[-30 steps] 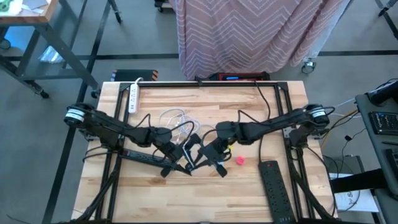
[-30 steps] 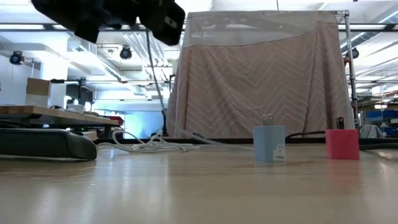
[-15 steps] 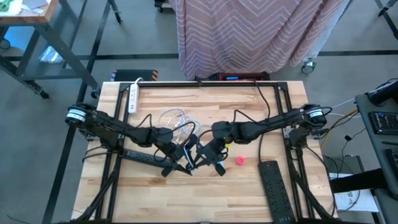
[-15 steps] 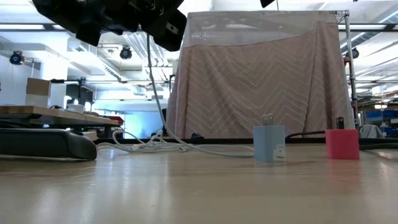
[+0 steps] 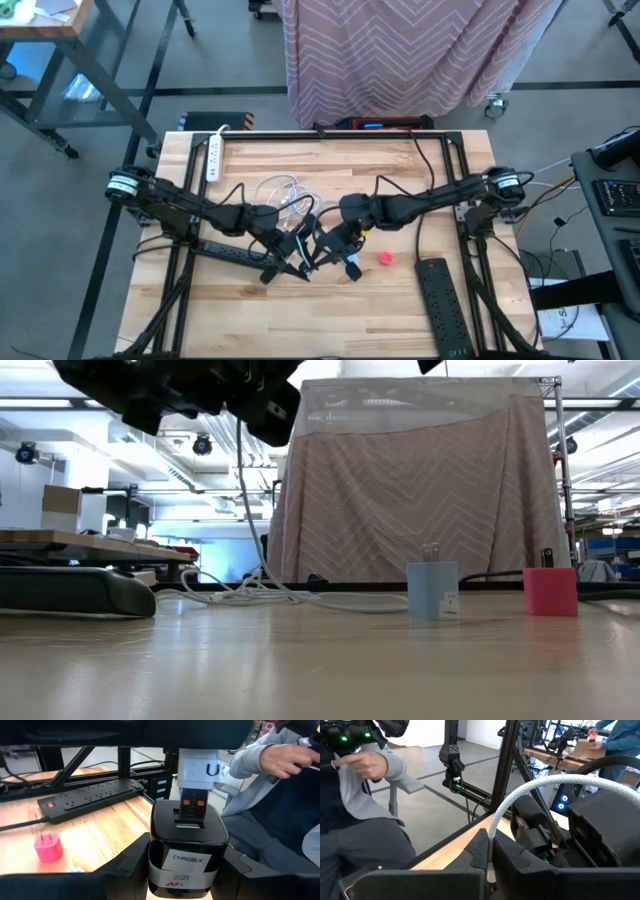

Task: Plug in charger cables
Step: Insert the white charger cable into the black charger adapter

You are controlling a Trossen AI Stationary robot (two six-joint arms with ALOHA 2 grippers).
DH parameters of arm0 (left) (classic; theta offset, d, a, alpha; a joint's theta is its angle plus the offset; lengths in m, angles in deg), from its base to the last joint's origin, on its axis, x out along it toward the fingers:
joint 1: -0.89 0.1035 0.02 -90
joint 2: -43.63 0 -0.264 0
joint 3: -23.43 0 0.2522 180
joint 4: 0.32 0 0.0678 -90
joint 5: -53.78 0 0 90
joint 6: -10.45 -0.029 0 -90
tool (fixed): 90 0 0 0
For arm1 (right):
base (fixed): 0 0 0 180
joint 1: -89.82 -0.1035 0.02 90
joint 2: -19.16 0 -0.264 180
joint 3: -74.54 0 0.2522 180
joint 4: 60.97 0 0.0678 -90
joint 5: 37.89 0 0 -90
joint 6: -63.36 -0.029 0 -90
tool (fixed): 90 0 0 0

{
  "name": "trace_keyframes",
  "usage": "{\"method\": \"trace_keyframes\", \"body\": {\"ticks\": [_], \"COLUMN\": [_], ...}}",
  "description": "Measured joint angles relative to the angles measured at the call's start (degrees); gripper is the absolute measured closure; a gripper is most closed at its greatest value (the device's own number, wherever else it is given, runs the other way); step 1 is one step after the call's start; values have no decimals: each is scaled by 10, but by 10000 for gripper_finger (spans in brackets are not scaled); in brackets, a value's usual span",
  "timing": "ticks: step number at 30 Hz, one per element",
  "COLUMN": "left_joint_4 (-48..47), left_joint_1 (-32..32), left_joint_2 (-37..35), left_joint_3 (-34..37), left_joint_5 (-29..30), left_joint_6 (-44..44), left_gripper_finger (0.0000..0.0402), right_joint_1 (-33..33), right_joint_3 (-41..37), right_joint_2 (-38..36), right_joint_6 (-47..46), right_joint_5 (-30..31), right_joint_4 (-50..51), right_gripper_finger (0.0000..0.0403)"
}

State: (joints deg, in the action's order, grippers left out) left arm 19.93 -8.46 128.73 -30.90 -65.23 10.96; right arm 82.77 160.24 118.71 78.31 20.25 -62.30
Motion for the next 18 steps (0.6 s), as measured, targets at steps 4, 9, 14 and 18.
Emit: {"method": "trace_keyframes", "body": {"ticks": [4,9,14,18], "left_joint_4": [-33,-119,-125,-126], "left_joint_1": [4,4,3,3], "left_joint_2": [-1,-4,-4,-6], "left_joint_3": [-9,-40,-43,-43], "left_joint_5": [11,38,35,33], "left_joint_6": [10,3,-16,-22], "left_gripper_finger": [268,268,268,268], "right_joint_1": [6,10,9,9], "right_joint_3": [0,0,0,0], "right_joint_2": [0,0,-4,-7], "right_joint_6": [-4,1,10,4], "right_joint_5": [4,5,0,-2], "right_joint_4": [7,27,35,43], "right_gripper_finger": [403,403,403,403]}}
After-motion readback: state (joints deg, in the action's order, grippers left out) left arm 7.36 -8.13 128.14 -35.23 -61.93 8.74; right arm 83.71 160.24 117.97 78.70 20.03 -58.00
